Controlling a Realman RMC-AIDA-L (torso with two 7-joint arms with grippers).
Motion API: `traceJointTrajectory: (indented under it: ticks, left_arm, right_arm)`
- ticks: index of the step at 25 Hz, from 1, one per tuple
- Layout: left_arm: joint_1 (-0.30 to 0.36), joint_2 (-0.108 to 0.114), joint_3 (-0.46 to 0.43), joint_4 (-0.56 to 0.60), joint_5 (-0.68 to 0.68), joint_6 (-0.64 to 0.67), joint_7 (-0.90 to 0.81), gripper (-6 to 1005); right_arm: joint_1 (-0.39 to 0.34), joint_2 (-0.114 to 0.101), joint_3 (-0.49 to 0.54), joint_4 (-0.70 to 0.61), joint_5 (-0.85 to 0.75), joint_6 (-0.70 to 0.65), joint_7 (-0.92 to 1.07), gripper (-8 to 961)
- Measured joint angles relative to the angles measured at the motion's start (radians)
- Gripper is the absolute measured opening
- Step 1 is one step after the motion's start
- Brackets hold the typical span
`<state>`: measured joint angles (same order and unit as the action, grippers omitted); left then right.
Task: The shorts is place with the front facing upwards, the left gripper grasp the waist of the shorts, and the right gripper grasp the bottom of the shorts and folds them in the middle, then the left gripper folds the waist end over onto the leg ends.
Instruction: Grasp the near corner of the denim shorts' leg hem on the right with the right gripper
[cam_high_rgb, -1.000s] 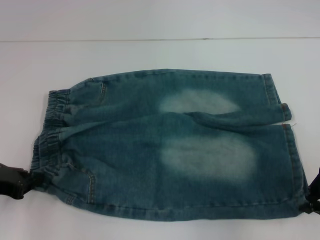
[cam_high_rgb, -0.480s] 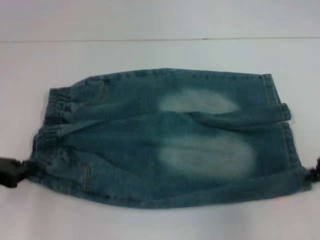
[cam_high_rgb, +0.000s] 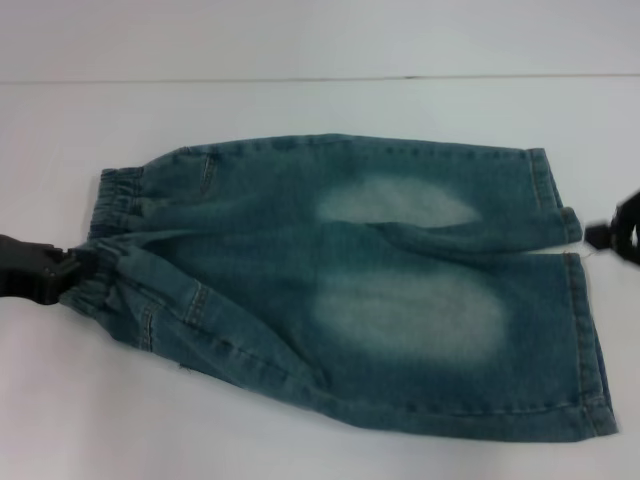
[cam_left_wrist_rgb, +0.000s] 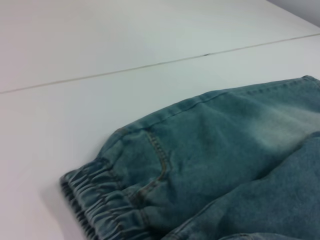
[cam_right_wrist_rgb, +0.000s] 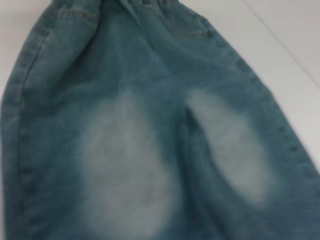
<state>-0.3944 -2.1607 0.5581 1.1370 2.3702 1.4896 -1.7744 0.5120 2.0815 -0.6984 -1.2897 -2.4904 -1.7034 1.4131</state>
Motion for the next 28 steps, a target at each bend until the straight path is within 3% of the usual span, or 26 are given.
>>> traceJointTrajectory:
  ticks: [6, 11, 16, 28]
  left_arm:
    - [0.005, 0.000, 0.003, 0.000, 0.006, -0.001, -0.003, 59]
    - [0.028, 0.001, 0.005, 0.000, 0.006, 0.004, -0.003, 58]
    - [0.038, -0.001, 0.006, -0.004, 0.006, 0.002, 0.002, 57]
    - [0.044, -0.001, 0.008, -0.023, 0.009, -0.004, 0.011, 56]
  right_arm:
    - [0.000, 0.004, -0.060, -0.012, -0.095, -0.136, 0.037, 31]
    - [0.015, -0.006, -0.063, -0.035, -0.175, -0.245, 0.122, 90]
    - [0.040, 0.004, -0.096, -0.037, -0.298, -0.248, 0.177, 246]
    - [0.022, 0.008, -0.232, 0.008, -0.331, -0.271, 0.225, 603]
